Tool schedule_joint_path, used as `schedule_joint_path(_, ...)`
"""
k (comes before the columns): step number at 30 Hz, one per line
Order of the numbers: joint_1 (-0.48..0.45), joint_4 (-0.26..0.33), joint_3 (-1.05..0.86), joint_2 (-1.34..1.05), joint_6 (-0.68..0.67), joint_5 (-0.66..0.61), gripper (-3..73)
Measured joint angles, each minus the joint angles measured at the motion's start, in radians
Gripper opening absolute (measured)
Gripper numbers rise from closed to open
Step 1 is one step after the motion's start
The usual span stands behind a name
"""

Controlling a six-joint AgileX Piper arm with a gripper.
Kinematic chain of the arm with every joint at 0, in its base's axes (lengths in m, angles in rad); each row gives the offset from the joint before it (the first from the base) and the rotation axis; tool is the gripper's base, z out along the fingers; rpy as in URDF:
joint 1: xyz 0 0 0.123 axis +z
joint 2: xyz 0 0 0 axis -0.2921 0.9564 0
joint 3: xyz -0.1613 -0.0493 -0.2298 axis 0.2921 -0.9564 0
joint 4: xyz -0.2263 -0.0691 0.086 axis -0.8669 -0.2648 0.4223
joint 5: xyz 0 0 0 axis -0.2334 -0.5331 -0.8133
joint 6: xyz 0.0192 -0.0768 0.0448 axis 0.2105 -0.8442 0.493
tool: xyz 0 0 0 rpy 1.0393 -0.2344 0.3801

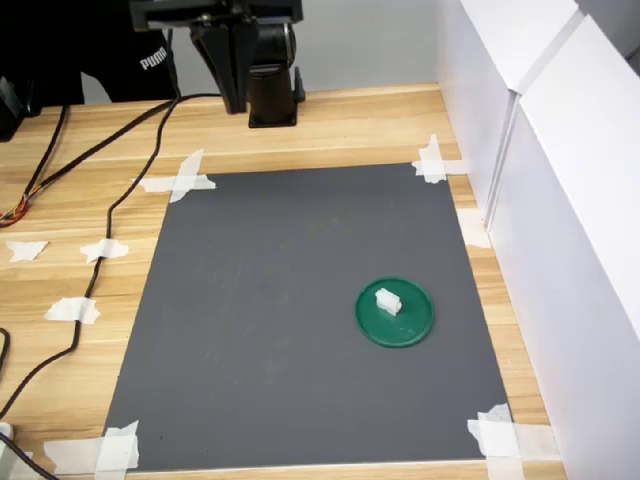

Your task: Grasp a white terminal and put it on the green lid.

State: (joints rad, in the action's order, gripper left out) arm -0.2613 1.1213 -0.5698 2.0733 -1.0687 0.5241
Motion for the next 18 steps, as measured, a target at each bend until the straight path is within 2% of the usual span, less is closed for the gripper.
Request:
schedule_joint_path(9, -0.095, 0.010, -0.274, -0.281, 0.054, 0.154, -1.6)
schedule_joint_path(13, -0.097, 0.011, -0.393, -0.383, 0.147, 0.235, -1.6)
schedule_joint_path(18, -0.097, 0.012, -0.522, -0.531, 0.174, 0.244, -1.6)
